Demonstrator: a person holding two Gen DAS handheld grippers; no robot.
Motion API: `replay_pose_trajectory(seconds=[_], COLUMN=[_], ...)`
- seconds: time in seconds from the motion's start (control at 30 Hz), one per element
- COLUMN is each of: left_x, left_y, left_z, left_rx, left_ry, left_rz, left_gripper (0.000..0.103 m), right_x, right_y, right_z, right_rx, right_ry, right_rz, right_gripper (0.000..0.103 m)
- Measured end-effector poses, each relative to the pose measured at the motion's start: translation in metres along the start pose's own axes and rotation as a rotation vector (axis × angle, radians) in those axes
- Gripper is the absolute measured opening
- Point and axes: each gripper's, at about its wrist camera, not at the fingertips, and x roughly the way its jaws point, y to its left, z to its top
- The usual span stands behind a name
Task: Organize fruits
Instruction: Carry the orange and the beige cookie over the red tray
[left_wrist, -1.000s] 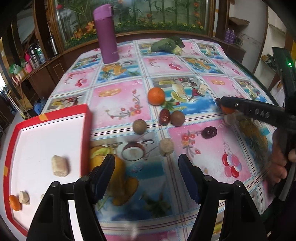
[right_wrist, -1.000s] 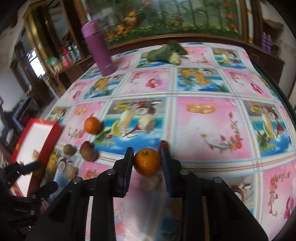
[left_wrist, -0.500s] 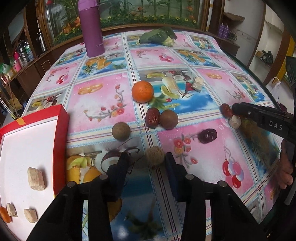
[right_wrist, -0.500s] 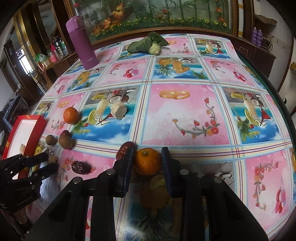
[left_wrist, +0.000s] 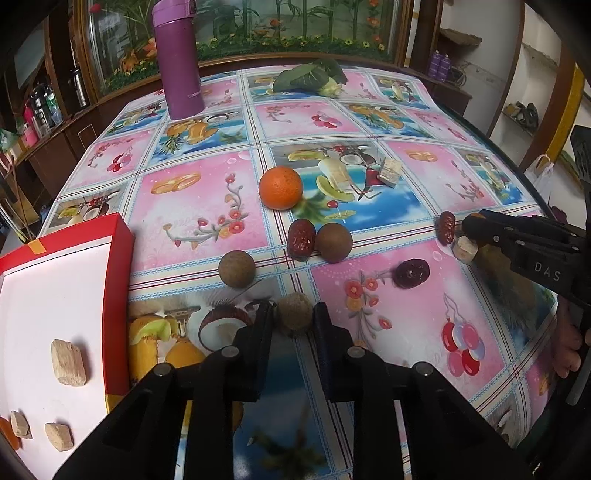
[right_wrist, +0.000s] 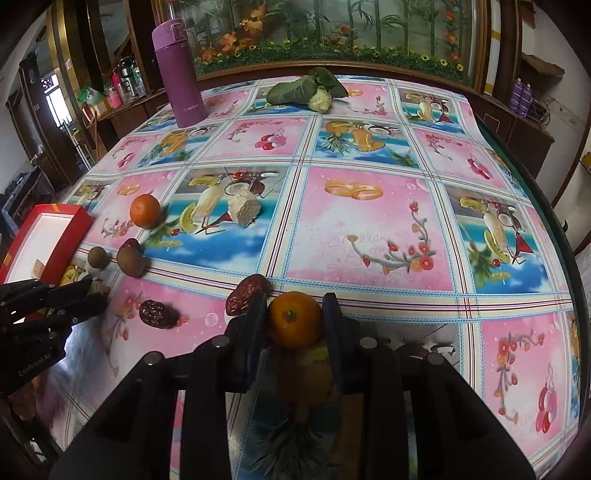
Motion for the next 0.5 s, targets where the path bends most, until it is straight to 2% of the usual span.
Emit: replay_pose_trajectory(seconds=[0.07, 0.2, 0.37, 0.4, 0.5], left_x=[0.0, 0.0, 0.001, 0.001, 0.001], left_y=[0.0, 0.0, 0.001, 0.001, 0.001], left_z=[0.0, 0.0, 0.001, 0.001, 0.001], left_rx=[0.002, -0.005, -0.02, -0.019, -0.021], left_ry=[-0.002, 0.0, 0.0, -0.001, -0.004], left_rz=[0.001, -0.003, -0.03, -0.027, -0.028], left_gripper=[0.022, 0.022, 0.03, 0.03, 0.03], right_x=[0.0, 0.001, 0.002, 0.002, 0.003], right_y=[0.0, -0.004, -0.007, -0.008, -0.011], right_z=[0.0, 0.0, 0.0, 0.0, 0.001], right_rx=[0.003, 0.02, 0.04, 0.045, 0.075], right_ry=[0.002, 0.007, 0.015, 0.018, 0.034], right_rz=[0.003, -0.009, 0.011, 0.019, 0.079], right_gripper=[0.034, 0.044, 0.044, 0.043, 0.032])
